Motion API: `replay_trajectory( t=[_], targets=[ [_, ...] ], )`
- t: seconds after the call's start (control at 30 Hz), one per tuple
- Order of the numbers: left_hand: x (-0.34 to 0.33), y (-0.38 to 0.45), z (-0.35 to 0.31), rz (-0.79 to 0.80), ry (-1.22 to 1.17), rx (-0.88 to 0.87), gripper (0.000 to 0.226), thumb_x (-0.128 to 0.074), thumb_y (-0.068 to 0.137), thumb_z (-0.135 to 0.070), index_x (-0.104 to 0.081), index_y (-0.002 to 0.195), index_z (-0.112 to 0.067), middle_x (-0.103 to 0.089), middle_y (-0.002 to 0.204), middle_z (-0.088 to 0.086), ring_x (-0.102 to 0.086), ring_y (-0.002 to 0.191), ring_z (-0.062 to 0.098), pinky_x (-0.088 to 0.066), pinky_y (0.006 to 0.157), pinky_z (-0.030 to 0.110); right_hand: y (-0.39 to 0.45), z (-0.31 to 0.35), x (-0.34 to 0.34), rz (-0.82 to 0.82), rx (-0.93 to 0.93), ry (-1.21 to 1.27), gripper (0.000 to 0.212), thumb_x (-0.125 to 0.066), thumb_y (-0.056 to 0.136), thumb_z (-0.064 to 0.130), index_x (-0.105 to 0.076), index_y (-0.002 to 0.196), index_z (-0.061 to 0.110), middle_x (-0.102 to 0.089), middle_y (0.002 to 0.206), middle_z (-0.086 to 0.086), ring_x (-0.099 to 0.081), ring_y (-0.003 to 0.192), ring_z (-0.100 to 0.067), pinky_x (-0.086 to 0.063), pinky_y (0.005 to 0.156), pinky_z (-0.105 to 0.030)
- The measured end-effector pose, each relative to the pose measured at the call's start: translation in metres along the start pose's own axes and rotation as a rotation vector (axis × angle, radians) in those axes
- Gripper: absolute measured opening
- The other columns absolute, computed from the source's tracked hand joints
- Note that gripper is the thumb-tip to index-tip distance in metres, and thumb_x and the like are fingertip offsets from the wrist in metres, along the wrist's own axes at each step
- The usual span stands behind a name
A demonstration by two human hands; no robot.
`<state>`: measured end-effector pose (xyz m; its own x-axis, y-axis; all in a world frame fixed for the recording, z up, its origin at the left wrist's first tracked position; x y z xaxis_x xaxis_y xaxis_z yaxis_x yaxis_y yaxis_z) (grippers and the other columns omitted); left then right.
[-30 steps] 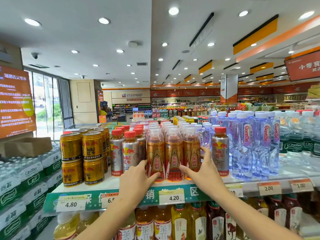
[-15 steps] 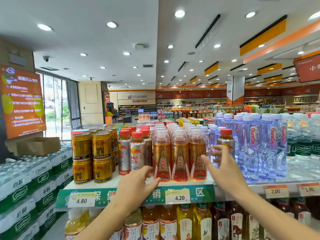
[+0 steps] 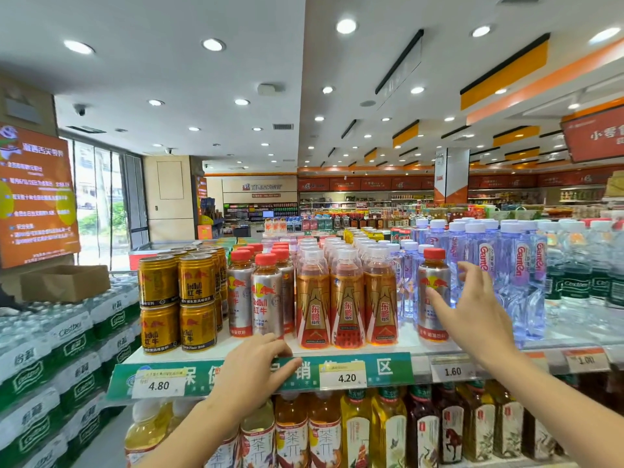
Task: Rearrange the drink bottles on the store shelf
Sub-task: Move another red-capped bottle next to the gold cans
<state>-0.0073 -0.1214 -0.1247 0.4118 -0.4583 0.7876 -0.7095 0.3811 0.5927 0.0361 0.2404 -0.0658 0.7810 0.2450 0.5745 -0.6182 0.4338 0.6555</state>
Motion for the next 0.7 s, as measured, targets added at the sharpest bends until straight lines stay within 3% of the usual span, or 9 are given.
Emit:
replay_trajectory(
  t=[0.1,0.23,0.4,0.53,0.7],
  targets=[
    [0.0,-0.002,0.0,-0.003,-0.009,0.012,0.031,-0.058,0.095,-0.06,-0.072,0.106,-0.034,-0.059,0.094,-0.022,-0.054,0.092,0.003,-0.047,0.081,0.019,0.014,0.018,0.003,0.028,-0.02,-0.1,0.08,-0.056,0.095,0.064,-0.032,0.152,0.014,-0.047,0.145,-0.012,-0.063,0.116,-0.038,-0.054,0.08,-0.049],
    [0.001,-0.003,-0.001,-0.013,-0.01,0.006,0.032,-0.057,0.096,-0.059,-0.072,0.109,-0.034,-0.06,0.096,-0.021,-0.054,0.093,0.003,-0.046,0.083,0.019,0.035,0.035,0.002,0.105,-0.079,-0.221,0.084,-0.049,0.094,0.073,-0.034,0.148,0.01,-0.069,0.119,-0.011,-0.069,0.105,-0.037,-0.052,0.085,-0.048],
    [0.002,-0.006,0.004,-0.004,-0.007,-0.011,0.034,-0.055,0.099,-0.055,-0.071,0.119,-0.033,-0.067,0.108,-0.017,-0.057,0.101,0.004,-0.049,0.089,0.024,0.048,0.038,-0.004,0.215,-0.126,-0.294,0.095,-0.054,0.086,0.08,-0.037,0.144,0.007,-0.069,0.122,-0.013,-0.069,0.109,-0.037,-0.052,0.083,-0.045],
    [0.005,-0.013,0.014,-0.09,-0.031,0.013,0.028,-0.058,0.099,-0.049,-0.071,0.115,-0.03,-0.066,0.107,-0.017,-0.058,0.099,0.003,-0.049,0.087,0.022,0.049,0.034,-0.005,0.21,-0.134,-0.323,0.103,-0.06,0.082,0.081,-0.036,0.145,0.004,-0.071,0.113,-0.013,-0.071,0.101,-0.036,-0.052,0.071,-0.041],
    [0.015,-0.015,0.032,-0.209,-0.005,0.116,0.025,-0.061,0.095,-0.054,-0.068,0.106,-0.033,-0.064,0.102,-0.019,-0.057,0.094,0.001,-0.05,0.082,0.022,0.044,0.032,-0.002,0.111,-0.048,-0.304,0.075,-0.074,0.082,0.067,-0.045,0.123,0.011,-0.067,0.11,-0.013,-0.07,0.098,-0.037,-0.05,0.069,-0.042]
  ],
)
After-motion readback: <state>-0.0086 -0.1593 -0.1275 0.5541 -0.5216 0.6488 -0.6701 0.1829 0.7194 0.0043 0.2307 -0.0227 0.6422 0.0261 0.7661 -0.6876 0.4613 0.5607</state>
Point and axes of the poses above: each hand's wrist, its own y-axis towards the middle knuckle, its own x-axis out of the back of the hand, z = x × y, the point moved 2 cm from there along y, towards the middle knuckle
